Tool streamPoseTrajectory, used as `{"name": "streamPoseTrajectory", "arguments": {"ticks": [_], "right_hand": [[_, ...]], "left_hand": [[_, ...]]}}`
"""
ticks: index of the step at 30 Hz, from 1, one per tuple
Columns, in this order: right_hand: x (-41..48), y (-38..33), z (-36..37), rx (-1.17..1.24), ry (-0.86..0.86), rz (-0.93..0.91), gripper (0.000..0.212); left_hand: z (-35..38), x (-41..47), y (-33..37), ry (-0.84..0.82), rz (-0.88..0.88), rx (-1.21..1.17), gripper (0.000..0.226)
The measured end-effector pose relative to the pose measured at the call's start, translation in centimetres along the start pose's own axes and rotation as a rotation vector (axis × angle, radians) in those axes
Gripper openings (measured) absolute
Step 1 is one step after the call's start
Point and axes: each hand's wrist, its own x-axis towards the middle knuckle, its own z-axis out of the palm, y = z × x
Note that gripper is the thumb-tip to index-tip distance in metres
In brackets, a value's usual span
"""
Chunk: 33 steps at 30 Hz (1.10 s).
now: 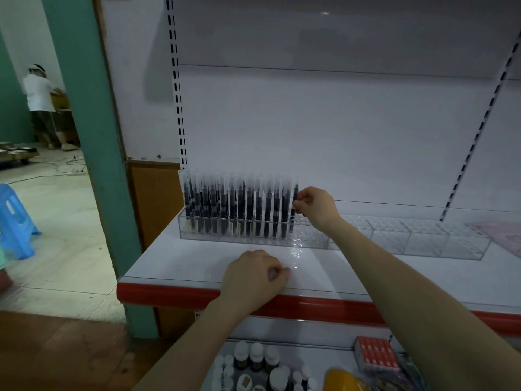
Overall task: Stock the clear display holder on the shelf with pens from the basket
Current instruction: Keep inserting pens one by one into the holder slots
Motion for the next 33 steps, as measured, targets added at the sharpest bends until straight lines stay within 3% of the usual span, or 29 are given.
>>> {"name": "streamPoseTrajectory", "arguments": {"ticks": [5, 12, 17, 22, 24, 27, 30, 33], "right_hand": [[-0.8, -0.1, -0.1, -0.023, 0.028, 0.044, 0.035], [-5.4, -0.8, -1.2, 0.128, 0.208, 0.03, 0.027], [-10.9, -2.7, -1.2, 0.263, 0.28, -0.039, 0.007], [-18.3, -3.5, 0.8, 0.442, 0.298, -0.067, 0.009], [-21.6, -2.3, 2.5, 0.479, 0.277, -0.056, 0.011], [-26.7, 1.7, 6.1, 0.44, 0.179, 0.042, 0.017], [-31.5, 8.1, 10.2, 0.323, 0.054, 0.212, 0.008], [-37.1, 15.4, 13.9, 0.227, -0.055, 0.457, 0.012]], "left_hand": [[0.0, 0.1, 0.0, 0.01, 0.002, -0.015, 0.03], [-0.3, -0.1, 0.1, 0.026, 0.041, -0.015, 0.034], [-0.8, -1.5, 0.4, 0.209, 0.23, -0.132, 0.04], [0.0, -7.3, 0.5, 0.399, 0.43, -0.208, 0.026], [1.7, -10.8, 0.0, 0.338, 0.394, -0.302, 0.026], [5.9, -16.4, -1.9, 0.119, 0.215, -0.363, 0.035], [11.0, -21.7, -4.1, -0.1, 0.006, -0.408, 0.043], [16.3, -27.0, -5.9, -0.304, -0.188, -0.4, 0.035]]}}
